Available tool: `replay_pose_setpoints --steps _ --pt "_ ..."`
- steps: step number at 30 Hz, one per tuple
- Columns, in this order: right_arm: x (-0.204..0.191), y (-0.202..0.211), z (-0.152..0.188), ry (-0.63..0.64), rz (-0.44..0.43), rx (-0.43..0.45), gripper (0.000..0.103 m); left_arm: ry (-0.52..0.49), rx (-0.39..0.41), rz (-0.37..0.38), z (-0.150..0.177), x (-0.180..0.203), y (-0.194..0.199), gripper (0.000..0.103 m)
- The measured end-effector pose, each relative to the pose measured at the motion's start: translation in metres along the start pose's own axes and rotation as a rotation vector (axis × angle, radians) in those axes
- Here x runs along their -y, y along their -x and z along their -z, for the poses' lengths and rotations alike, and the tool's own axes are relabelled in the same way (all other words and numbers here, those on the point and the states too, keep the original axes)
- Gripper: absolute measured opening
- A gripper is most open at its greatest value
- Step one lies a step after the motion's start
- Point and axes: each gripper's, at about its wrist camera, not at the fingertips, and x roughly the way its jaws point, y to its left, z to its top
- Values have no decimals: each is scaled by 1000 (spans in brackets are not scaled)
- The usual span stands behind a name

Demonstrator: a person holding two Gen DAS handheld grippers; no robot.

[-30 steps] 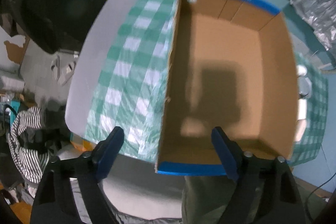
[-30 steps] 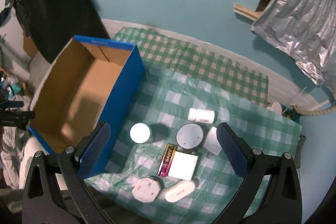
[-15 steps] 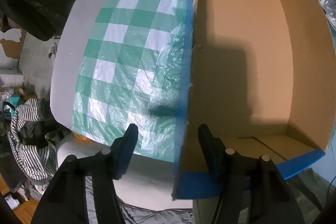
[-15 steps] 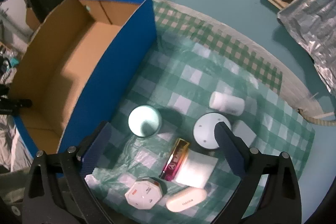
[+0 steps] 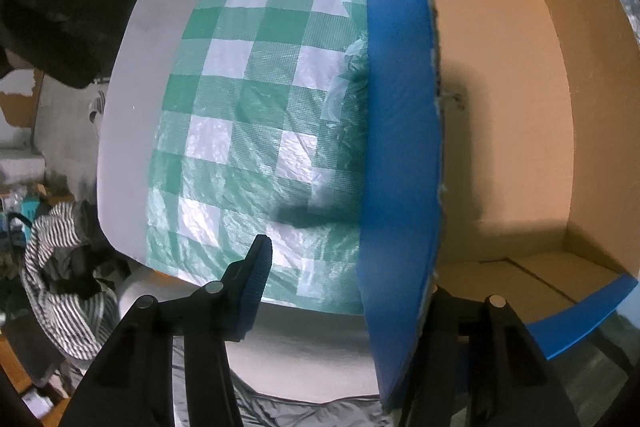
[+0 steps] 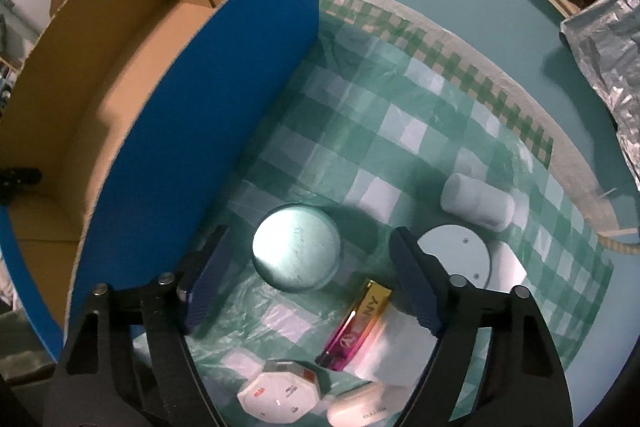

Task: Organize rigid objects
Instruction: 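Grasp the box wall with the left tool while the right tool grasps the teal tin, then carry the teal tin into the box and open the right tool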

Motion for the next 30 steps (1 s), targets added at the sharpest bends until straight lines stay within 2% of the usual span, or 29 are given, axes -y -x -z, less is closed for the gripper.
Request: replay_pose_setpoints --steps 2,6,7,13,20,30 --pt "-1 -7 -1 3 -3 -15 70 -27 2 -11 -1 4 0 53" --pt "0 -16 -1 -13 -16 -40 47 -64 -3 -8 -5 9 -1 48" --pt "0 -18 -1 -19 -25 -42 46 -69 -5 -9 -7 11 0 48" --pt "-4 -10 -1 -13 -32 -26 44 -52 -11 7 -9 14 1 44" --pt "-12 36 -13 31 -53 15 44 -29 -12 27 -4 4 -2 43" --pt "-32 96 -41 96 -76 94 44 -29 -9 48 1 14 7 27"
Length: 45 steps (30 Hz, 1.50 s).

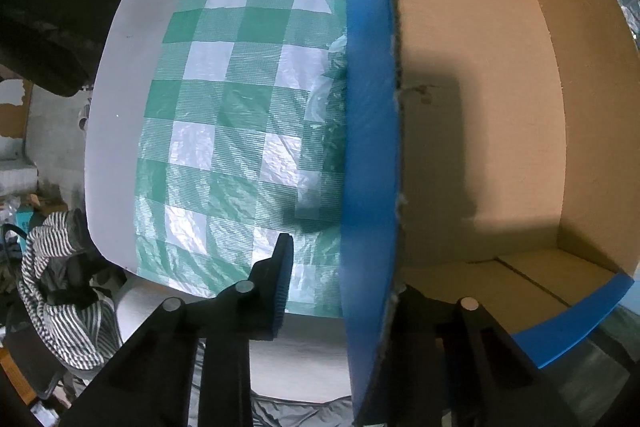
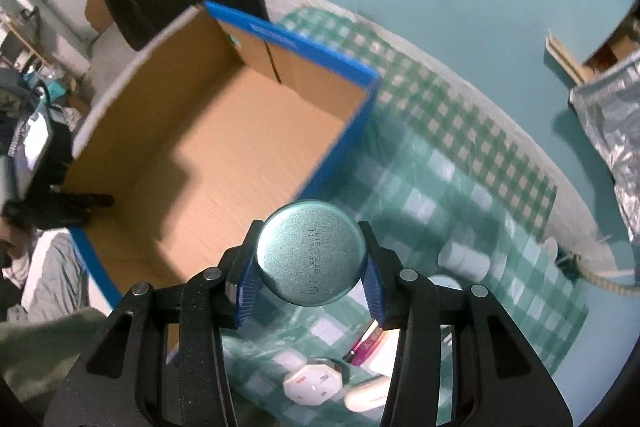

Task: Organize rigid objects
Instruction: 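Carry the teal tin into the box and open the right tool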

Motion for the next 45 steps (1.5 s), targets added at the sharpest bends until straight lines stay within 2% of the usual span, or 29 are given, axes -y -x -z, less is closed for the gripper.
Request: replay_pose_setpoints --steps 4,11,17,23,30,34,41,45 --pt "-12 10 -18 29 -23 35 44 1 -2 11 3 3 1 24" --pt "-35 -25 -39 83 -64 5 44 0 -8 12 4 5 -4 23" --pt "-44 -53 -40 130 -64 -47 44 0 -8 16 6 3 -6 23" --pt "-38 -72 -40 118 -40 -106 44 -6 -19 16 6 3 -8 23" --pt "-37 -76 -26 118 -17 -154 44 -27 -18 8 6 8 -9 23" --pt "-32 -71 -15 67 -29 -176 44 -44 -19 12 6 14 -9 23" --pt "-28 -64 -11 12 -49 -132 45 -62 -21 15 10 17 -10 23" --pt "-26 -50 -11 3 -58 -74 56 -64 -20 18 10 15 -9 23"
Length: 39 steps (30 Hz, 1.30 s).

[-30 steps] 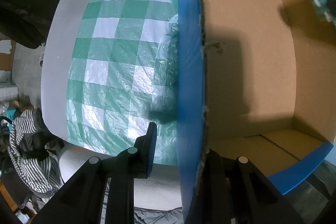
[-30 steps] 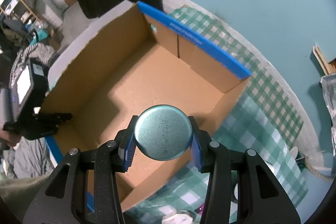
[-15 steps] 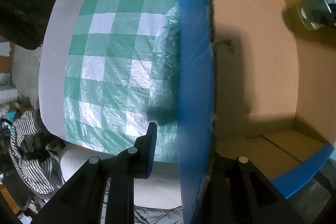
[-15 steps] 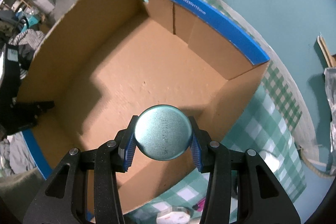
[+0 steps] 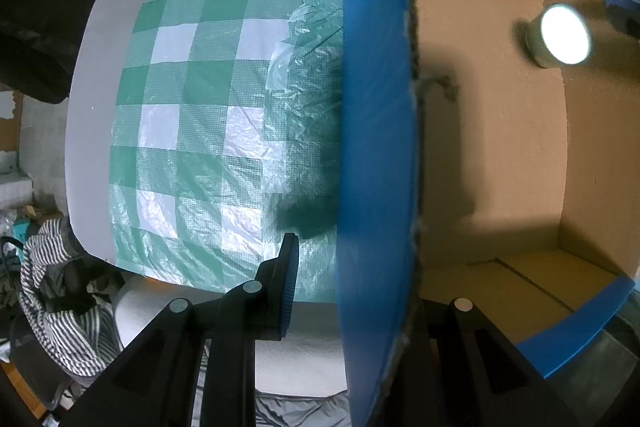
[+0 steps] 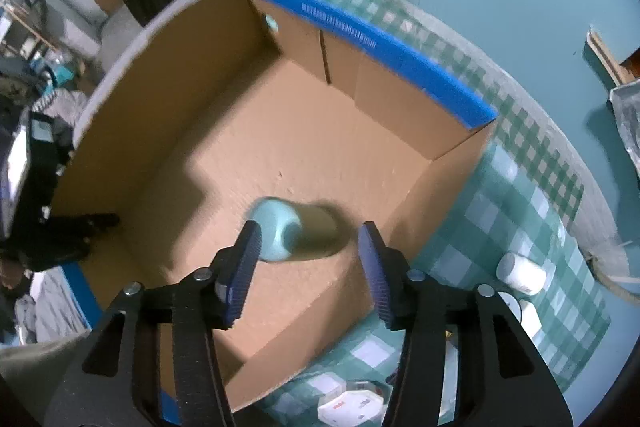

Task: Organize rigid objects
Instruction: 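Carry the teal tin into the box and open the right tool, then grasp the white round puck with the right tool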

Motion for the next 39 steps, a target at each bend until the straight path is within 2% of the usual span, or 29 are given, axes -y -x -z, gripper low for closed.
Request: replay_pose_setpoints --steps 1,2,9,11,14,22,29,33,37,39 --pt "2 5 0 -5 0 17 62 -1 1 -2 1 0 0 23" --pt "5 11 0 -11 7 38 64 -2 4 -4 3 0 -1 23" --pt "43 52 12 -122 23 149 75 -1 19 -8 9 0 -1 23" --pt "58 57 17 -148 47 155 78 -1 20 -9 10 -1 -1 23" --pt "84 53 24 -178 114 120 78 -7 26 -13 11 1 -1 23" --pt "137 24 59 -245 182 13 78 -13 62 4 13 2 9 23" --pt "155 -8 77 -229 216 -89 78 -11 72 3 15 7 15 23" --pt "156 -24 83 -194 230 -136 78 10 69 31 16 5 18 23" --pt "153 -36 87 -154 243 -171 77 8 67 26 18 4 19 23" --pt "152 -42 88 -138 247 -185 72 6 65 28 20 7 18 23"
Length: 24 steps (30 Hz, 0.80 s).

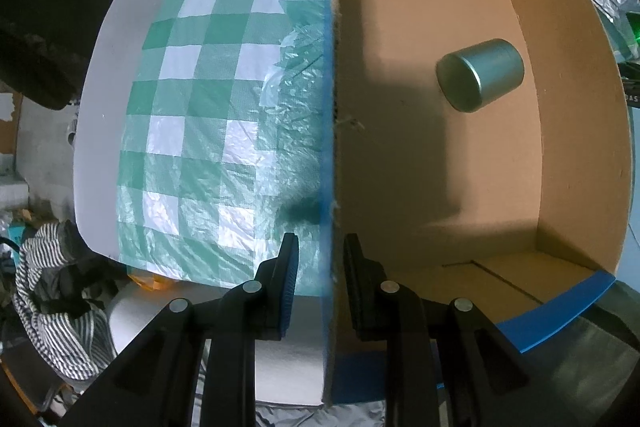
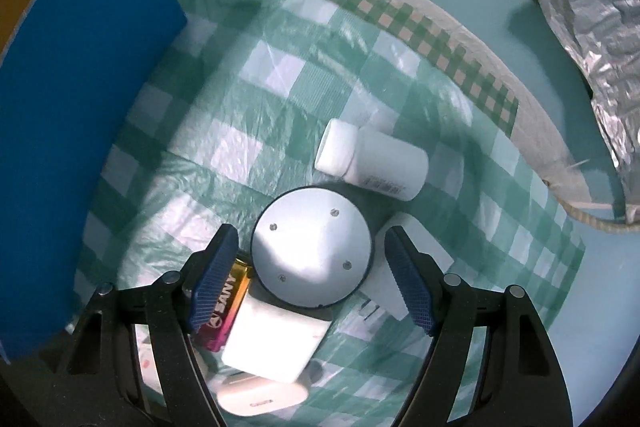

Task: Organize rigid objects
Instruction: 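Grasp the white round puck with the right tool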

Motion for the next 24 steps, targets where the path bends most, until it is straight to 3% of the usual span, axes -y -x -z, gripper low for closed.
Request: replay_pose_setpoints --steps 4,9,17,24 --pt "-4 -7 0 35 20 -16 63 5 -4 4 0 -1 2 23" --pt "-10 -11 -2 48 13 -21 62 15 -11 2 -3 -4 -1 23" --pt "1 -7 -6 -98 -148 20 62 22 -22 -3 -2 -1 -4 23" --pt "4 3 -3 -139 -214 54 62 21 -20 -5 0 -1 -4 23"
